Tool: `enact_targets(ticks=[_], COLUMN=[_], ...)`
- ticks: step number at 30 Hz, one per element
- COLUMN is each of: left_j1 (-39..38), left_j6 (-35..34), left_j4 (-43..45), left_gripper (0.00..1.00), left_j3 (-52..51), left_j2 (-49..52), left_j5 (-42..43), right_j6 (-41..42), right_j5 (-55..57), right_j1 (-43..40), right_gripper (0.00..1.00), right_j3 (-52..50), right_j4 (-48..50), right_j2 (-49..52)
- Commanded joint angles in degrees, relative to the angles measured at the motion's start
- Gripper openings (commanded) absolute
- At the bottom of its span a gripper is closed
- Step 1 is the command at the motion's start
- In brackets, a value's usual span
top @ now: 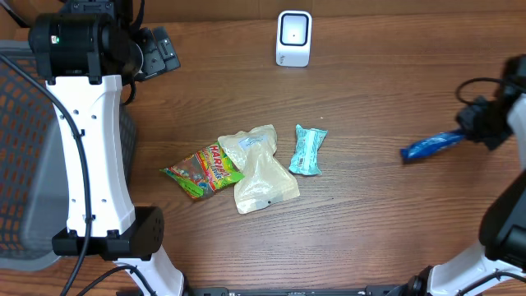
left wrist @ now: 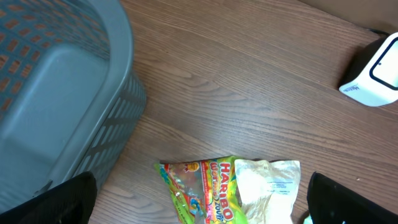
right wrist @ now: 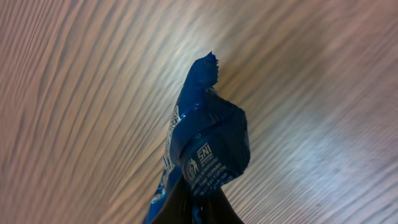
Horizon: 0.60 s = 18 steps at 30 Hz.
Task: Scan the item barcode
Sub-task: 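Move the blue bar right and release it at the table's right edge, then reach the right gripper to the pale green pack and grasp it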
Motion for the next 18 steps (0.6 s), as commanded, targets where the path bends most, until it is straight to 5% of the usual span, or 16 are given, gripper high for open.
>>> enact_targets(ticks=[1, 2, 3, 5, 6, 14, 18], left_j1=[-0.02, -0.02, -0.02, -0.02, -0.02, -0.02, -0.02], left_j6=[-0.81, -0.81, -0.81, -0.81, -0.81, -0.81, -0.81], left_j4=[0.0, 0.0, 0.0, 0.02, 0.0, 0.0, 0.0], left_gripper=[1.0, 1.0, 1.0, 1.0, 1.0, 1.0, 1.0], left_j3=[0.63, 0.63, 0.63, 0.63, 0.63, 0.63, 0.63], left_j2=[-0.66, -0.66, -0.66, -0.66, -0.66, -0.66, -0.66], left_j5=[-0.74, -0.74, -0.74, -0.76, -0.76, -0.74, -0.74], right_j6=[3.58, 3.06, 2.99, 1.42, -1.31, -9.11, -9.33], right_j5=[-4.83, -6.1, -7.45, -10.27, -12.7, -33.03, -32.85], right_j1=[-5.68, -6.58, -7.54, -7.87, -7.8, 0.04, 10.12], right_gripper=[0.04, 0.04, 0.25, 0.91, 1.0, 1.0, 0.92], right_j3=[-0.13, -0.13, -0.13, -0.13, 0.09, 3.56, 3.13], right_j4=[1.22, 1.27, 1.38, 1.51, 1.46, 0.22, 0.44], right_j2=[-1.22, -1.22, -1.22, -1.22, -1.22, -1.25, -1.03])
